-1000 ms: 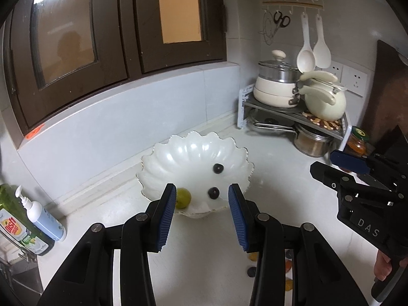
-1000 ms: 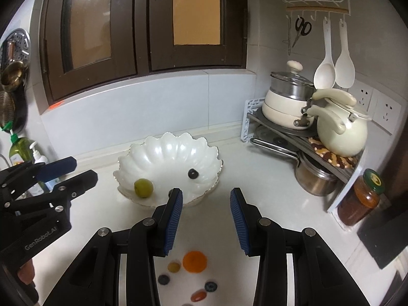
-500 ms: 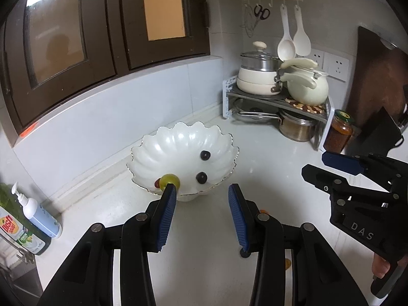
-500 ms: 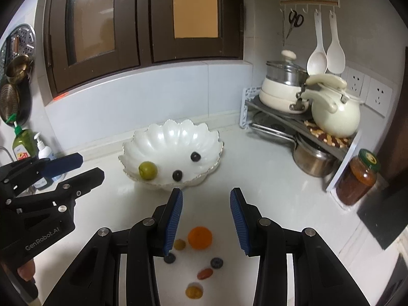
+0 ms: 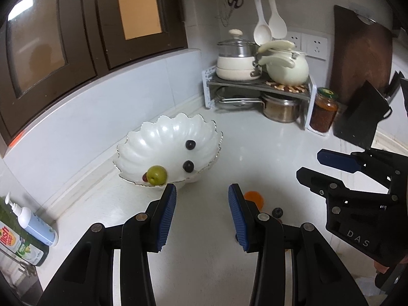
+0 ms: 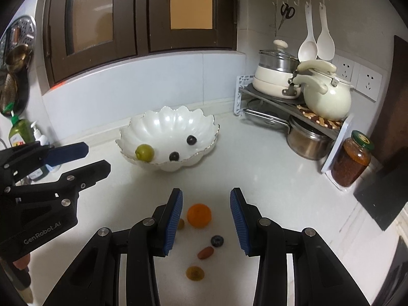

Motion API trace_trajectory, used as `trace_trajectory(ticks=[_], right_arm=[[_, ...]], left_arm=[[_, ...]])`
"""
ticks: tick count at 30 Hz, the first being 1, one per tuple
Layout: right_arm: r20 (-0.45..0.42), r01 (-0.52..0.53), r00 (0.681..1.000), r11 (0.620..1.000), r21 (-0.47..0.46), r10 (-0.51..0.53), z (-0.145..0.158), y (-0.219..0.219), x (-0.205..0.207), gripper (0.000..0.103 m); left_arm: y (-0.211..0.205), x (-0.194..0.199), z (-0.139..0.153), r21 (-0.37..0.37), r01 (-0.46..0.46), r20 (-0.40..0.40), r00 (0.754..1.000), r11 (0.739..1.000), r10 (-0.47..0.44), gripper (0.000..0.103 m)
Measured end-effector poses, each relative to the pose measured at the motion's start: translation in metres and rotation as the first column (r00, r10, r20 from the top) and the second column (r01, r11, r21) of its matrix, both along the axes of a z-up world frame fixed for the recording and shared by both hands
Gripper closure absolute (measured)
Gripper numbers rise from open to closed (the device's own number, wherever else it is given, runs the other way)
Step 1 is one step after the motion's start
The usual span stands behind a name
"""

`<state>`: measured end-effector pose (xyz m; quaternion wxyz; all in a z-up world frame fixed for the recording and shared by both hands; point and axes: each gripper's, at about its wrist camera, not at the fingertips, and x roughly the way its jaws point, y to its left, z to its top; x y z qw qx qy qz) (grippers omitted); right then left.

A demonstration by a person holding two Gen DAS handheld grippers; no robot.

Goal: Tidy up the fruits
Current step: 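Withdraw both tools from the bowl back toward the remaining fruits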

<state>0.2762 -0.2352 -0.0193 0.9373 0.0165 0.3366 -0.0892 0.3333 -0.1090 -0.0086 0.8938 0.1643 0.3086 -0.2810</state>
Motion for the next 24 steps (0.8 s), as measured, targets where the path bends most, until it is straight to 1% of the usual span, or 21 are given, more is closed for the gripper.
trace_trajectory(ticks=[5, 10, 18, 24], right_arm=[[-0.038, 0.005, 0.999, 1.0, 0.028, -0.004, -0.011, 0.002, -0.006, 0.063], [-0.069, 0.013, 0.998, 0.998, 0.055, -0.009, -0.025, 0.005, -0.01, 0.063], [-0.094, 0.018, 0.995, 0.999, 0.042, -0.014, -0.043, 0.017, -0.019, 0.063], [-0.096, 0.024, 0.995, 0.999, 0.038, -0.02, -0.05, 0.02, -0.025, 0.063]], left_arm=[[0.002, -0.004, -0.01, 0.02, 0.02, 0.003, 1.0, 1.0, -0.02, 0.061], [0.005, -0.008, -0.022, 0.038, 0.045, -0.02, 0.999, 0.998, -0.044, 0.061], [0.01, -0.014, -0.046, 0.073, 0.076, -0.056, 0.996, 0.994, -0.072, 0.061], [0.01, -0.018, -0.057, 0.092, 0.101, -0.052, 0.994, 0.991, -0.097, 0.061]])
